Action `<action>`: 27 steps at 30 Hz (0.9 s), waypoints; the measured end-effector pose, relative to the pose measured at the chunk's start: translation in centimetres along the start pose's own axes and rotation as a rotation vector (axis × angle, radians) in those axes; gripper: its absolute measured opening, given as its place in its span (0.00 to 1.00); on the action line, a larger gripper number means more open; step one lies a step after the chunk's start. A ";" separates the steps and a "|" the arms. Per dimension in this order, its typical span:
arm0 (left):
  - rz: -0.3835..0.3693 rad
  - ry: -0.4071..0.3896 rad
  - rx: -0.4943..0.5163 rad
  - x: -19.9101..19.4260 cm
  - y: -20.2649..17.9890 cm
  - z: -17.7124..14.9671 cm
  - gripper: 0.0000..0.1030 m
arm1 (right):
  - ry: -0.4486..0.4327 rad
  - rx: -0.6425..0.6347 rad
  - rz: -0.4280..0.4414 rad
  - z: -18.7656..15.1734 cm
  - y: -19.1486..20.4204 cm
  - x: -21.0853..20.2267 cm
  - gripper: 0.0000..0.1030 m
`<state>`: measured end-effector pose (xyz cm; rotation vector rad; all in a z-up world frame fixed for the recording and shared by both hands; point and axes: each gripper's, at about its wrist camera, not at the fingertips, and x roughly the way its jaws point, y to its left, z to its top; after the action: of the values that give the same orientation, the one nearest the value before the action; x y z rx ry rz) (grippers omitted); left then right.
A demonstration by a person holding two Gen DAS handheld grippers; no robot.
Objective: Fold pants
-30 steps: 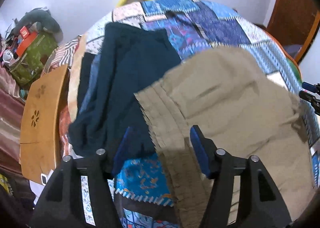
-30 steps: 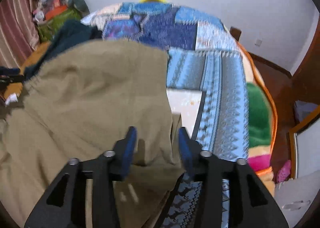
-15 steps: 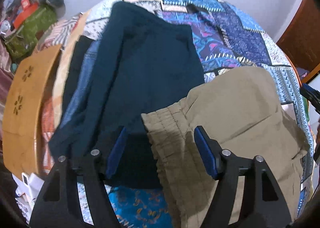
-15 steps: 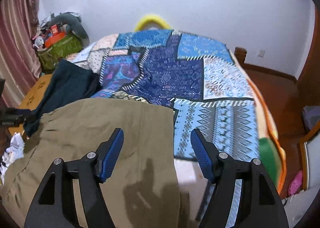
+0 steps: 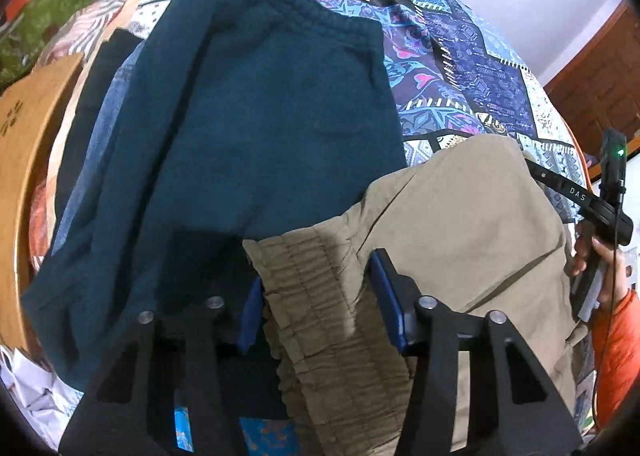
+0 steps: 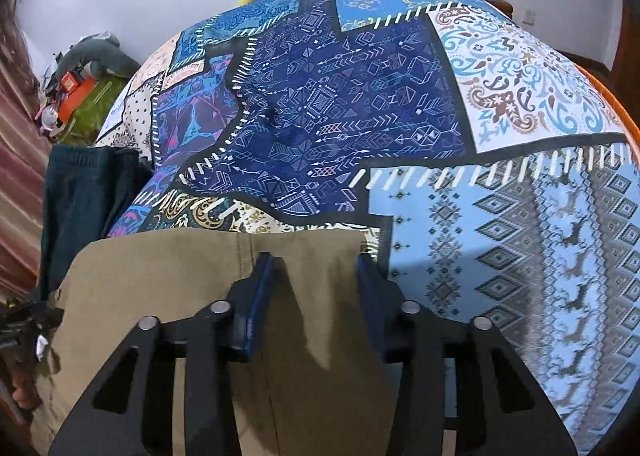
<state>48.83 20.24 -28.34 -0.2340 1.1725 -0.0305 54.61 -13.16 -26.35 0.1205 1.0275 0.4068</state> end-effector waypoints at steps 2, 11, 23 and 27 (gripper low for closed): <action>0.038 -0.030 0.037 -0.5 -0.8 -0.2 0.44 | -0.001 -0.033 -0.005 0.1 0.6 -0.3 0.10; 0.105 -0.147 0.106 -5.7 -2.1 0.1 0.05 | -0.187 -0.167 -0.095 1.2 3.3 -7.5 0.08; 0.080 -0.322 0.179 -16.8 -5.4 -2.2 0.03 | -0.408 -0.226 -0.076 1.2 6.7 -21.3 0.07; 0.074 -0.340 0.222 -18.6 -6.3 -5.2 0.03 | -0.426 -0.231 -0.061 -1.5 6.5 -23.7 0.07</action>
<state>37.44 15.92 -12.05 0.0027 0.8299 -0.0534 40.94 -16.40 -6.15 -0.0323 0.5584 0.4191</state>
